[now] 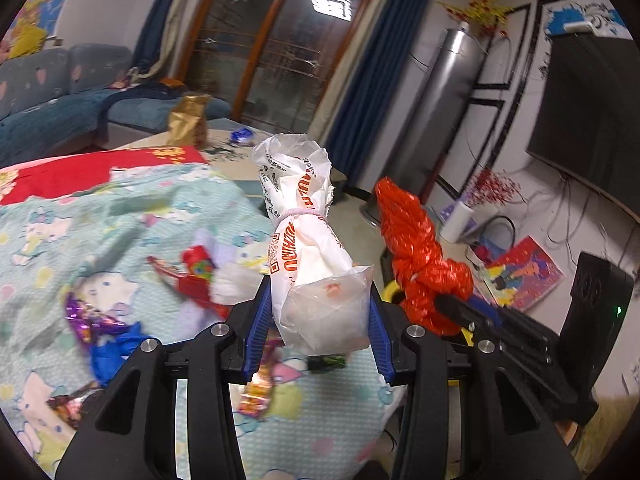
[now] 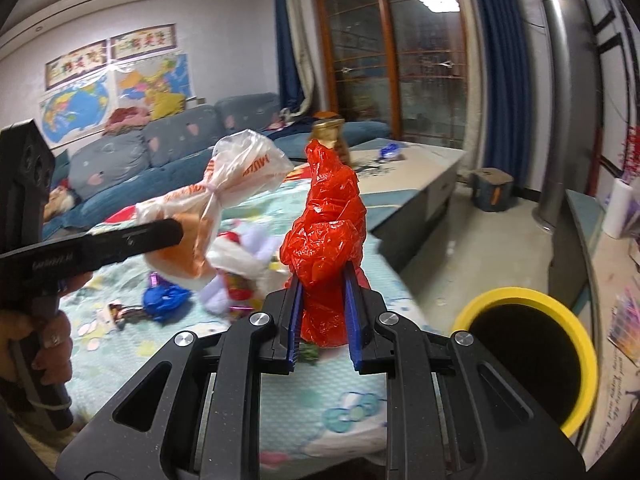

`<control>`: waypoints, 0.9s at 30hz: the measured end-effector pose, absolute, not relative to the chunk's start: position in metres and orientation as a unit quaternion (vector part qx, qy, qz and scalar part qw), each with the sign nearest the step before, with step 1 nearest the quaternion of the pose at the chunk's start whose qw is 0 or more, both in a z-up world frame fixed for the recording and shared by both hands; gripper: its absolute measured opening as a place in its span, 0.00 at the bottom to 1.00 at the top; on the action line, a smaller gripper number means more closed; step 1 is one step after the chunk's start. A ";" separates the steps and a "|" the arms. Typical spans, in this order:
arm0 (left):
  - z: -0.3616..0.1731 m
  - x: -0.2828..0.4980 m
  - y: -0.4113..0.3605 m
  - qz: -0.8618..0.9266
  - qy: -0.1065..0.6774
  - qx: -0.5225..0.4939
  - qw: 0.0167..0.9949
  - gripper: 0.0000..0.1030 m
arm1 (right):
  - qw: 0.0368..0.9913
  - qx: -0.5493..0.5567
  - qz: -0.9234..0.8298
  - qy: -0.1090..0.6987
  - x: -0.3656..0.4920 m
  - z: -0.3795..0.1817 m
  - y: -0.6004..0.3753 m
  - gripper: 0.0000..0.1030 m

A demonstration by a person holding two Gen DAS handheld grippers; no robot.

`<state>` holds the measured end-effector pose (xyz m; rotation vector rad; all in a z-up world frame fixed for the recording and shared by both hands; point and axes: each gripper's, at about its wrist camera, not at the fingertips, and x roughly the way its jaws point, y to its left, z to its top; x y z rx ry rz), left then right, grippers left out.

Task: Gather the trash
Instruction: 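Carry both held bags over the yellow trash bin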

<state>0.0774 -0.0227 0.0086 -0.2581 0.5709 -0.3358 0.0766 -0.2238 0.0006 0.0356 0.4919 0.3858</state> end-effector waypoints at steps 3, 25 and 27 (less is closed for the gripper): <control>0.005 0.083 -0.040 -0.184 0.286 -0.118 0.933 0.40 | 0.955 0.026 0.165 0.244 0.080 -0.001 -0.241 0.13; -0.013 0.117 -0.170 -0.307 0.314 -0.040 0.897 0.40 | 0.954 0.083 -0.013 0.289 0.102 -0.032 -0.373 0.13; -0.017 0.120 -0.181 -0.316 0.318 -0.033 0.893 0.40 | 0.950 0.088 -0.017 0.300 0.105 -0.038 -0.379 0.13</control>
